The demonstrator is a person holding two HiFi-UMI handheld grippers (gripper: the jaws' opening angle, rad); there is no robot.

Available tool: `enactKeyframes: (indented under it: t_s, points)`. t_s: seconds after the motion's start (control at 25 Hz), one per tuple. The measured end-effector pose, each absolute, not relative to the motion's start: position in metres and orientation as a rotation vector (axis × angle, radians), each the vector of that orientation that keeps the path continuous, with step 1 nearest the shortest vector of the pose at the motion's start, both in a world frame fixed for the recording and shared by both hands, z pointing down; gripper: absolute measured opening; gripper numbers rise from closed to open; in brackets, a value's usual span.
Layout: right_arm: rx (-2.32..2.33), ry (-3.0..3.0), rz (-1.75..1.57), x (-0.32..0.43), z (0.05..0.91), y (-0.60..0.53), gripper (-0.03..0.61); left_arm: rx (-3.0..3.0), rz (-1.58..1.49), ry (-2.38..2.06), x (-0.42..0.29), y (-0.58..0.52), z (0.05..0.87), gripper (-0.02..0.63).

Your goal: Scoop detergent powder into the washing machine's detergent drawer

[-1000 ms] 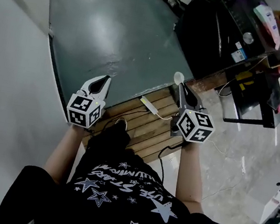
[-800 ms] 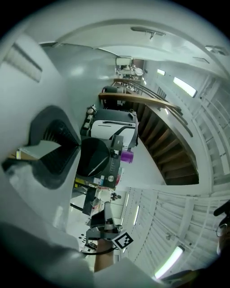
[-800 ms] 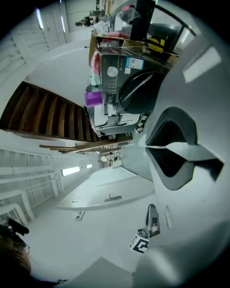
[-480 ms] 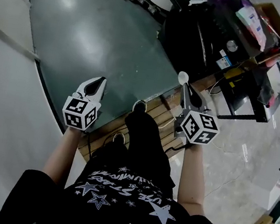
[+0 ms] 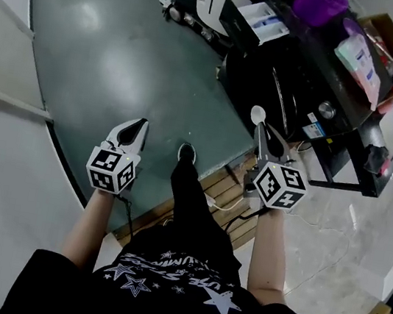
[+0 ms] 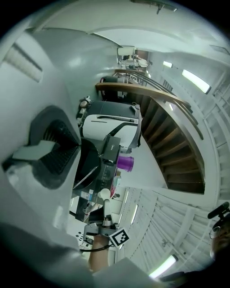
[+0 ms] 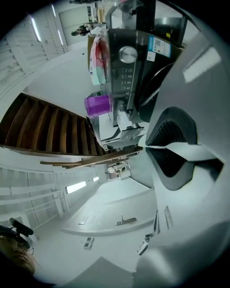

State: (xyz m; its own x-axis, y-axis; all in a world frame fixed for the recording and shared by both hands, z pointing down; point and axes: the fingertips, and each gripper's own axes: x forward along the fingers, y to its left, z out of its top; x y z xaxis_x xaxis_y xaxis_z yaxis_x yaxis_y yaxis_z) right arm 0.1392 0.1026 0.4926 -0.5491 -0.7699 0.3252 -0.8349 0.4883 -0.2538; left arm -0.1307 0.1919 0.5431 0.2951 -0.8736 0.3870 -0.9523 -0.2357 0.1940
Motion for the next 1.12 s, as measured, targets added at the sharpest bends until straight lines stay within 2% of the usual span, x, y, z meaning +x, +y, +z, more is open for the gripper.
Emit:
enactKeyframes:
  t_s: [0.28, 0.52, 1.12]
  points:
    - [1.466, -2.584, 0.562, 0.145, 0.441, -0.047, 0.037, 2.284, 0.328, -1.585, -0.130, 0.032, 0.488, 0.000]
    - [1.520, -2.585, 0.604, 0.162, 0.409, -0.130, 0.037, 2.347, 0.343, -1.534, -0.104, -0.076, 0.440, 0.000]
    - [1.700, -2.700, 0.481, 0.203, 0.302, -0.210, 0.037, 2.536, 0.409, -1.395, -0.049, -0.187, 0.376, 0.000]
